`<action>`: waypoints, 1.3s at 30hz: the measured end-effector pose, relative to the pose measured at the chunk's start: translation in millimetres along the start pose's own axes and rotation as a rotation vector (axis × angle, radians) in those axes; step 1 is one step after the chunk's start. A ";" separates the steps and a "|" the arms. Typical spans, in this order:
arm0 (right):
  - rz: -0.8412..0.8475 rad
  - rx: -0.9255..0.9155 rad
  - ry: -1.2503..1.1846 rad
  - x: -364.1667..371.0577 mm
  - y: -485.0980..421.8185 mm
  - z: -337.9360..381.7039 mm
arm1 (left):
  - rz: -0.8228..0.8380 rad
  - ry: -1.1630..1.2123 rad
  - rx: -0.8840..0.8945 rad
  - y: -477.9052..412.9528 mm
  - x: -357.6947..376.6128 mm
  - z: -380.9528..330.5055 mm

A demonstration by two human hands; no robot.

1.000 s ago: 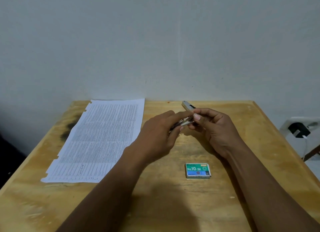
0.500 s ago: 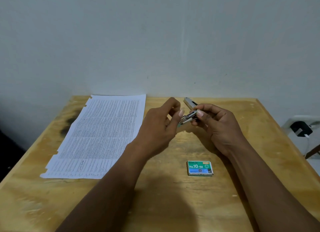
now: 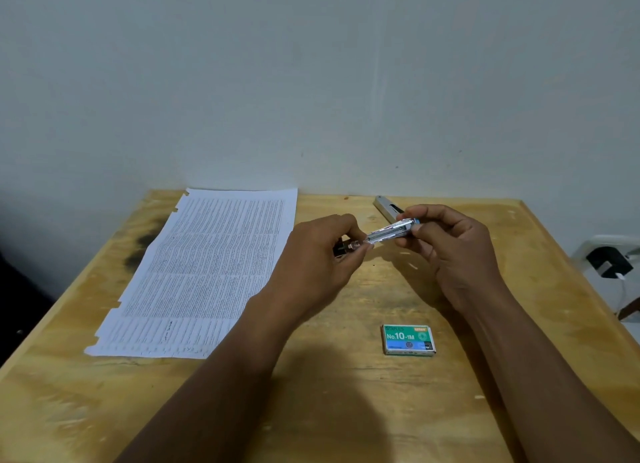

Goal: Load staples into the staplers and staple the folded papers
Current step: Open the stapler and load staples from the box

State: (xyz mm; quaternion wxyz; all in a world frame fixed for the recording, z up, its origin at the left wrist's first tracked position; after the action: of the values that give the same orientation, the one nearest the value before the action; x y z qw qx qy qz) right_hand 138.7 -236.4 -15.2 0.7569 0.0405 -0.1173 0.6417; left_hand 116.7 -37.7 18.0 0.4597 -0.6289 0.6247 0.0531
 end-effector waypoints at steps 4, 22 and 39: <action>-0.056 -0.005 0.028 -3.2 0.0 1.4 | -0.005 -0.018 0.036 1.8 3.2 -7.5; -0.047 0.152 -0.180 13.9 8.3 -10.7 | -0.062 -0.417 0.267 0.5 11.6 -33.4; -0.114 0.263 0.053 4.5 11.3 -13.9 | 0.130 -0.845 0.670 -28.3 9.2 -103.1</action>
State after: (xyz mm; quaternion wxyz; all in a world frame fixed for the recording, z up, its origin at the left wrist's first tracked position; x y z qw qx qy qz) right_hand 130.0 -227.2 -28.7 0.7830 0.1291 -0.0097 0.6084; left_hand 89.9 -116.7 85.5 0.8420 -0.3318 0.4057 0.1276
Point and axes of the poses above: each hand's wrist, its own y-axis away from the middle knuckle, its own x-axis out of the palm, z = x × y, the point moved 9 cm from there along -y, towards the middle knuckle, and after that the axes turned 5 degrees about -y, right-handed, at the moved point
